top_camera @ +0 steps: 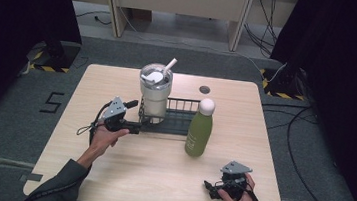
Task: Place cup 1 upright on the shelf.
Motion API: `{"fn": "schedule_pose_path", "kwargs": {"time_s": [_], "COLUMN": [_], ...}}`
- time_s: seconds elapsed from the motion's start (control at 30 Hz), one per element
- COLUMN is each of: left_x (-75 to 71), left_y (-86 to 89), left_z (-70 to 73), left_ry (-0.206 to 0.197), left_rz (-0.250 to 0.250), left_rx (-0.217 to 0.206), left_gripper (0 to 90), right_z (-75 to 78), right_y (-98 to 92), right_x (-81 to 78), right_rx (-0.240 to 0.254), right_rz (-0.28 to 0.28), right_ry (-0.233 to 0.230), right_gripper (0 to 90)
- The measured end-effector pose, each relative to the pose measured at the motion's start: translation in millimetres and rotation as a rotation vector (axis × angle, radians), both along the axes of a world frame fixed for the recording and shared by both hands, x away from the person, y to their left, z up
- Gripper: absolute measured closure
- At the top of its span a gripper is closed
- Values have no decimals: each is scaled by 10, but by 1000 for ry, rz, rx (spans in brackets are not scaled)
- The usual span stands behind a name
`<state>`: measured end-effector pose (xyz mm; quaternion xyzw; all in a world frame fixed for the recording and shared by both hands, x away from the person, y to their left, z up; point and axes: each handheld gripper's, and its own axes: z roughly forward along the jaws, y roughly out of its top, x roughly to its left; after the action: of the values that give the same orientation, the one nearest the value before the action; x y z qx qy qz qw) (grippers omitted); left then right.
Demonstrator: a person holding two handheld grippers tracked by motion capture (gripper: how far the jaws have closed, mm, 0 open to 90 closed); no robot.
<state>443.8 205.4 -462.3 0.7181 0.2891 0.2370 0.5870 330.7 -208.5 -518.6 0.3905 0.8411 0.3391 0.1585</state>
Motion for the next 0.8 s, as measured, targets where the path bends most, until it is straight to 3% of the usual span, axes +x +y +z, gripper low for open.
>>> {"fn": "schedule_pose_path", "kwargs": {"time_s": [0.27, 0.53, 0.8], "left_x": [-99, -204, -310], "left_y": [24, 37, 70], "left_z": [18, 47, 43], "left_ry": [21, 18, 27], "left_rz": [-1, -11, -21], "left_rx": [-2, -13, 3], "left_gripper": [146, 146, 146], "right_z": [0, 0, 0], "right_y": [0, 0, 0], "right_x": [0, 0, 0], "right_rx": [0, 0, 0], "right_rz": [0, 0, 0], "right_ry": [0, 0, 0], "right_gripper": [5, 5, 5]}}
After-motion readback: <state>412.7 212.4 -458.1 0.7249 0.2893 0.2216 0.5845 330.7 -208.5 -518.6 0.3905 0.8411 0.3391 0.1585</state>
